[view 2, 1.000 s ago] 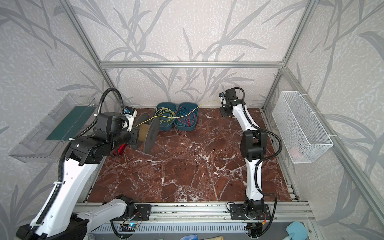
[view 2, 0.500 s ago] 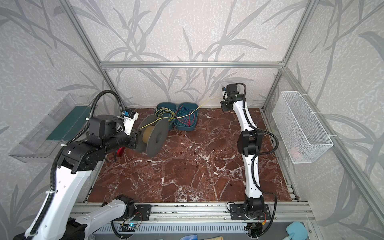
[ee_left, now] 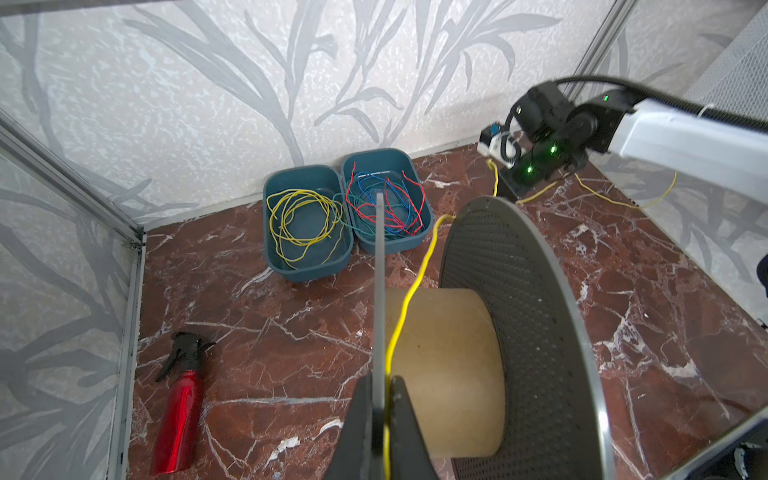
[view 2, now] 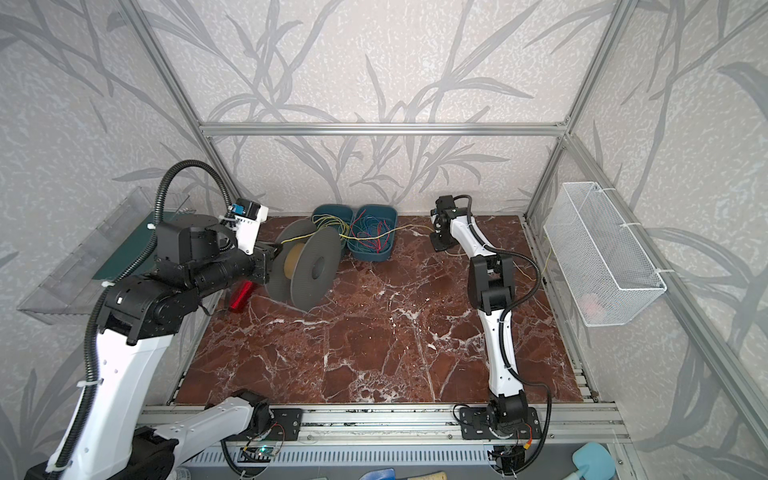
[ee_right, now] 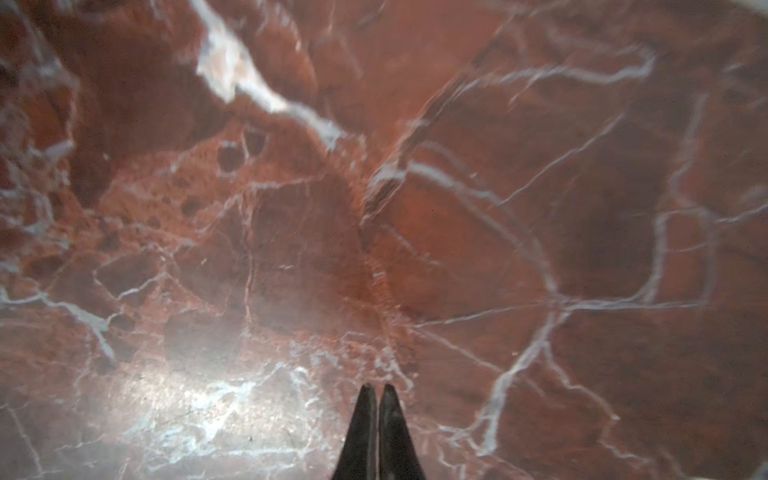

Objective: Wrap the cables

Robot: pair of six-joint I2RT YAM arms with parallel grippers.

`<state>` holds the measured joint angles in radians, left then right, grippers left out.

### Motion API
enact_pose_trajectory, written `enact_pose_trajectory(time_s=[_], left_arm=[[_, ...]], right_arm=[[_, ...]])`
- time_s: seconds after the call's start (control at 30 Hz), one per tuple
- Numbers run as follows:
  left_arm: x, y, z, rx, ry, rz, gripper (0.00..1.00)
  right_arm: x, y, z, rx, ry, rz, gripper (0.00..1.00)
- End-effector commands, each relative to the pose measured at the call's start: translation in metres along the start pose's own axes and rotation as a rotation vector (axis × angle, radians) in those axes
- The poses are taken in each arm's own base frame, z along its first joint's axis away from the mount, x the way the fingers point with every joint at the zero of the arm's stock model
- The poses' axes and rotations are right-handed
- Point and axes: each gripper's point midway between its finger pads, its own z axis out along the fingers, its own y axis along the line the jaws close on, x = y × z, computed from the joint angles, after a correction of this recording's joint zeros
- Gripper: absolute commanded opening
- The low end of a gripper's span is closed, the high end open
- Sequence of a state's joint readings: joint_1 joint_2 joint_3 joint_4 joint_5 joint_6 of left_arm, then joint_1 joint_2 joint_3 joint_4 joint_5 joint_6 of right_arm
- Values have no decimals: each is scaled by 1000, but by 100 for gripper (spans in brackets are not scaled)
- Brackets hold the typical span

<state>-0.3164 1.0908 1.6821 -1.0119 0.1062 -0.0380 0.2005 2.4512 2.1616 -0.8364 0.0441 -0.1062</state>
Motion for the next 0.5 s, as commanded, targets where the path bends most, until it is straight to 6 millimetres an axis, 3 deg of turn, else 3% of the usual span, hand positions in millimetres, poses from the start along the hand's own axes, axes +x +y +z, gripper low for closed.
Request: enact_pose_trajectory(time_s=[0.0,0.27,0.47], left_arm=[[-54,9,-23,-42,-209,-59,0],[-88,19,-12,-73,-310,-160,0],[-89,34,3,-148,-333,-191,0]], right_arm=[[-11,-7,-17,68,-66,37,0],[3,58,-16,35,-73,-51,0],[11,98,-32,18,-103,-109,0]])
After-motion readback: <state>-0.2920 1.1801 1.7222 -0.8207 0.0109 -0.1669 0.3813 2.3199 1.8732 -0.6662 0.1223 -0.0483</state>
